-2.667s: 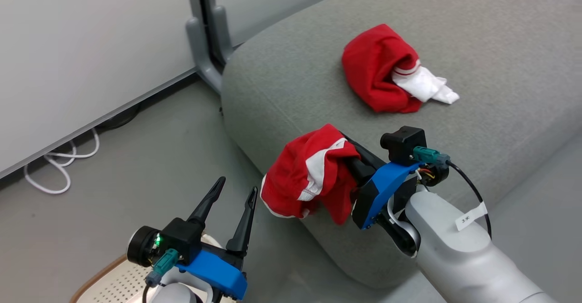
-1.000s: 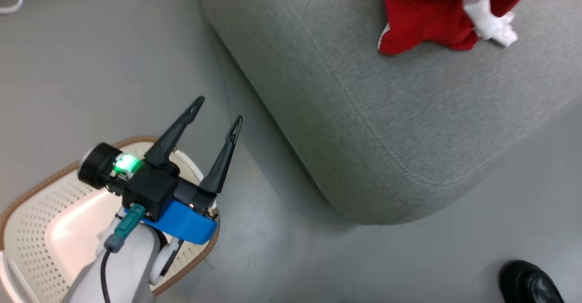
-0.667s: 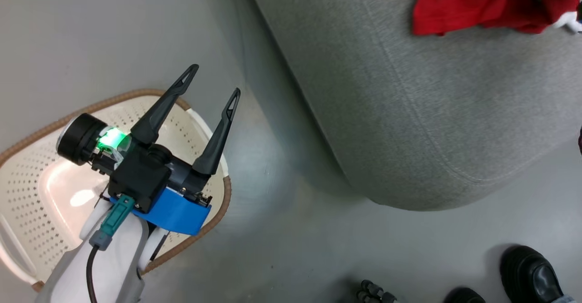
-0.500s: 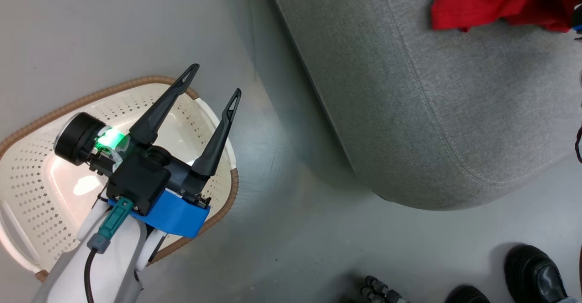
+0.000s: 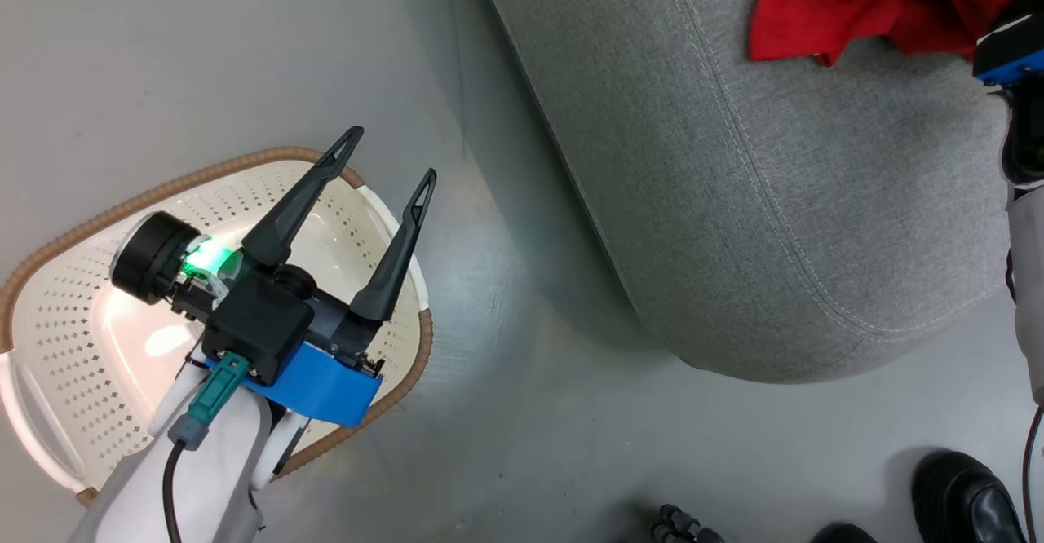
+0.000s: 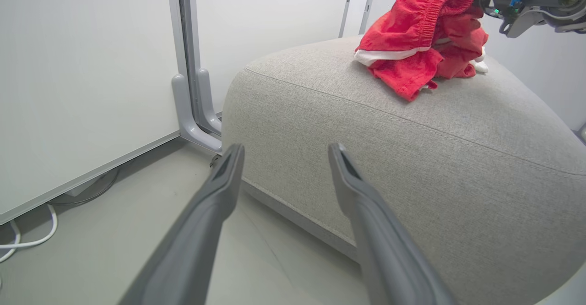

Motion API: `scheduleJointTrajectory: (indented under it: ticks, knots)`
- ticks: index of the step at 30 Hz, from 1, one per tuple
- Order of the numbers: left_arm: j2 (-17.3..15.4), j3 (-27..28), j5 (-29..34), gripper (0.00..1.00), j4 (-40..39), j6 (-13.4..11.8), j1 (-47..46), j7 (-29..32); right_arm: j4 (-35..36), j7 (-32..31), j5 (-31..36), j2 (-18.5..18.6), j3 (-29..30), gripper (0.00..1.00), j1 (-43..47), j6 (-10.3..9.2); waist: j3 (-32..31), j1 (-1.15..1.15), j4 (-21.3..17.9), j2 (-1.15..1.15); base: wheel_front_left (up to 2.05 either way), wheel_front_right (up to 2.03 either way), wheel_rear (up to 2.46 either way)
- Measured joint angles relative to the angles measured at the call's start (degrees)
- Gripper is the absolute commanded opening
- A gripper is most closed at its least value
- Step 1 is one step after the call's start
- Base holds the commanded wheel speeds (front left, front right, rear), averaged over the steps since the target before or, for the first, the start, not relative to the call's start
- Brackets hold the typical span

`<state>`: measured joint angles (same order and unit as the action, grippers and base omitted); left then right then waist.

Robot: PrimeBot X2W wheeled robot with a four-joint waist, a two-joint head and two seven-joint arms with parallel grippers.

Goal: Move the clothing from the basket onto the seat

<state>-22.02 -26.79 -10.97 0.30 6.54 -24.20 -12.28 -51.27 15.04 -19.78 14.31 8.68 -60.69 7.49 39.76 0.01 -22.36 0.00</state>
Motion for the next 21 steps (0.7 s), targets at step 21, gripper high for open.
scheduleJointTrajectory:
  ticks: [21]
  knots:
    - [3.03,-1.46,-1.91,1.0,5.8,-0.46,0.1,-2.4,0.23,0.0,-0.38,2.69,-5.92,1.0,4.93,0.0,-6.42,0.0,1.25,0.0,0.0,0.0,0.0]
